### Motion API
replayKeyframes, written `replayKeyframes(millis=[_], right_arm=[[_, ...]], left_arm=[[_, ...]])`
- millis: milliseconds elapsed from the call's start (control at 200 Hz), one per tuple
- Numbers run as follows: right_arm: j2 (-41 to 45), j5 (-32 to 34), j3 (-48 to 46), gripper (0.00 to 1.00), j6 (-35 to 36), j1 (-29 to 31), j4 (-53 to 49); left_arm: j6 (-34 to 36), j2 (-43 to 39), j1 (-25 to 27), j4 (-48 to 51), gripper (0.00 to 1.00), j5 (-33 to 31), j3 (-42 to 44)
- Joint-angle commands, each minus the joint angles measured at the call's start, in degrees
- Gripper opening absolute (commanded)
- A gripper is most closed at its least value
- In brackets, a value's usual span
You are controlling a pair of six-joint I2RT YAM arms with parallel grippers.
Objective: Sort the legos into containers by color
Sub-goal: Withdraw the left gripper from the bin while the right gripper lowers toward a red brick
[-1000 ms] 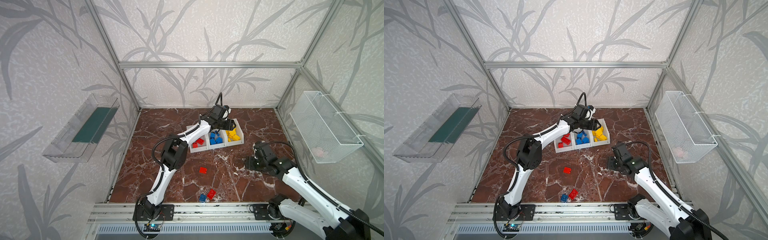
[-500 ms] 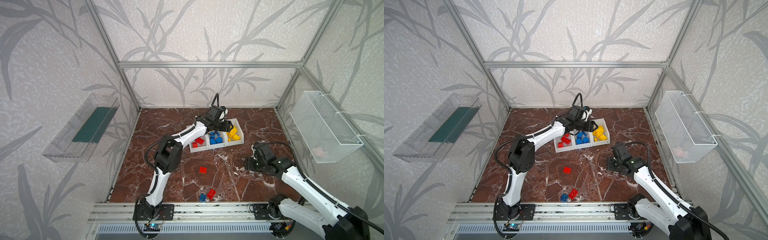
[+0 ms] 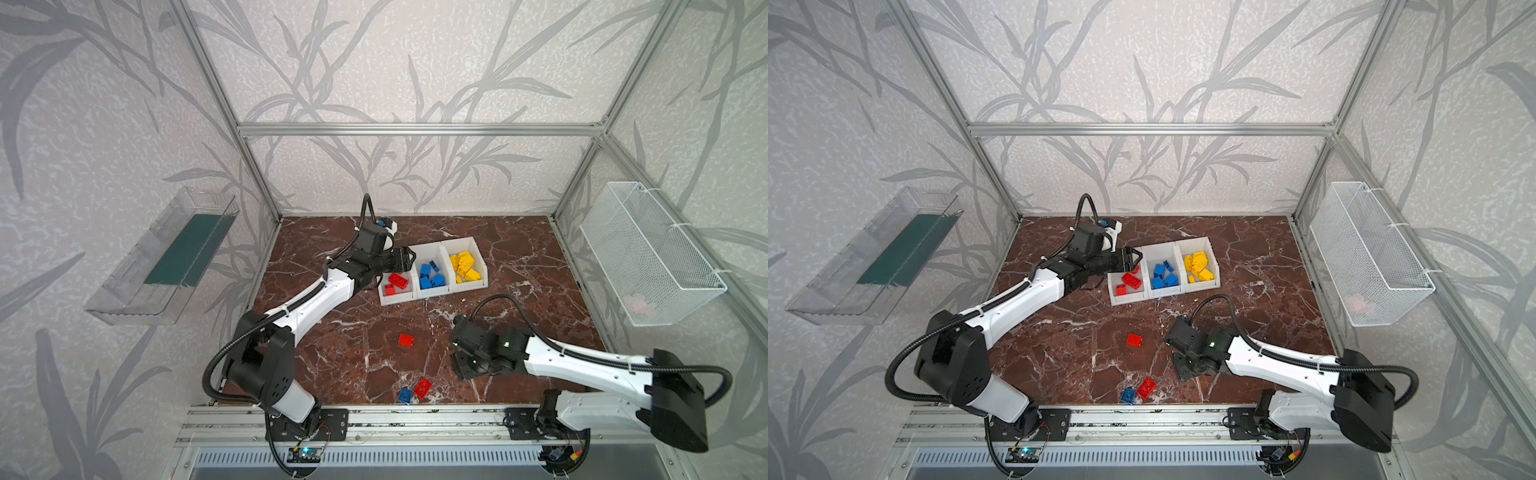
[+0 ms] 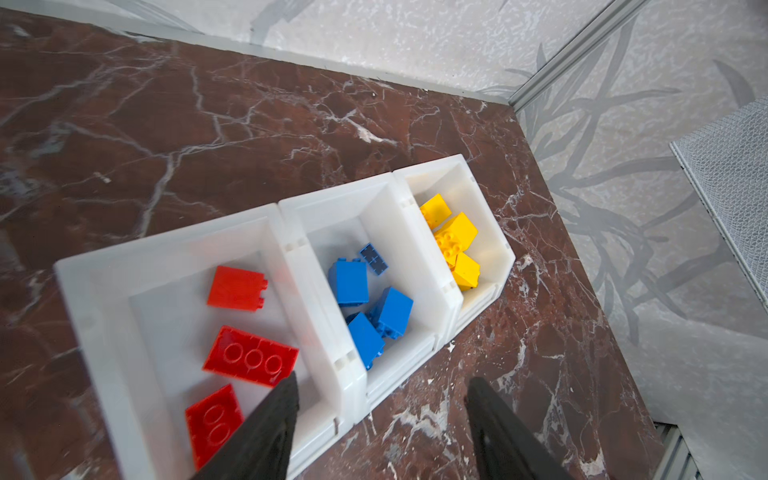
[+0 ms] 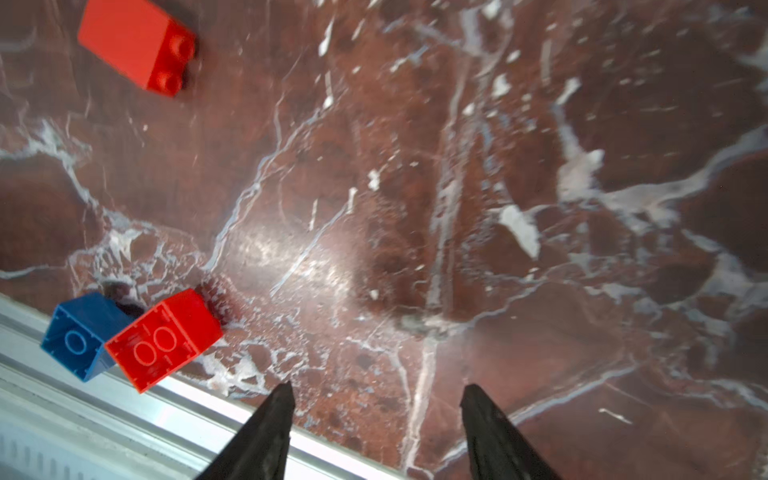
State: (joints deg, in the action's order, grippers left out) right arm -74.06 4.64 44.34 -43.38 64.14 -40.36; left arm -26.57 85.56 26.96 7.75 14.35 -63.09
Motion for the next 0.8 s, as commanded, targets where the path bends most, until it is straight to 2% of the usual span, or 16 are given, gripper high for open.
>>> replayKeyframes(millis=[0, 125, 285, 525, 795], right_arm=[[-5.33, 1.85, 4.70, 0.68, -1.11, 4.54, 0.10], [-11.63, -0.41, 8.95, 0.71, 4.24, 8.32, 1.56], [-15.68, -4.72, 11.72, 0.71, 9.85, 10.14, 2.89], [-18.07, -7.60, 13.43, 0.72, 13.08, 11.22, 3.72], [-21.70, -7.07, 14.94, 0.72, 13.82, 11.68, 2.79]], left_arm=[[-0.03, -5.91, -0.94, 0.01, 0.68, -4.45, 6.21], [-0.42, -11.68, -1.95, 0.75, 0.69, -6.87, 12.00], [-0.42, -16.51, -2.61, 2.53, 0.70, -9.22, 15.61], [-0.94, -18.78, -3.20, 2.55, 0.70, -9.86, 17.83], [-1.32, -18.59, -3.24, 2.23, 0.70, -9.28, 18.18]])
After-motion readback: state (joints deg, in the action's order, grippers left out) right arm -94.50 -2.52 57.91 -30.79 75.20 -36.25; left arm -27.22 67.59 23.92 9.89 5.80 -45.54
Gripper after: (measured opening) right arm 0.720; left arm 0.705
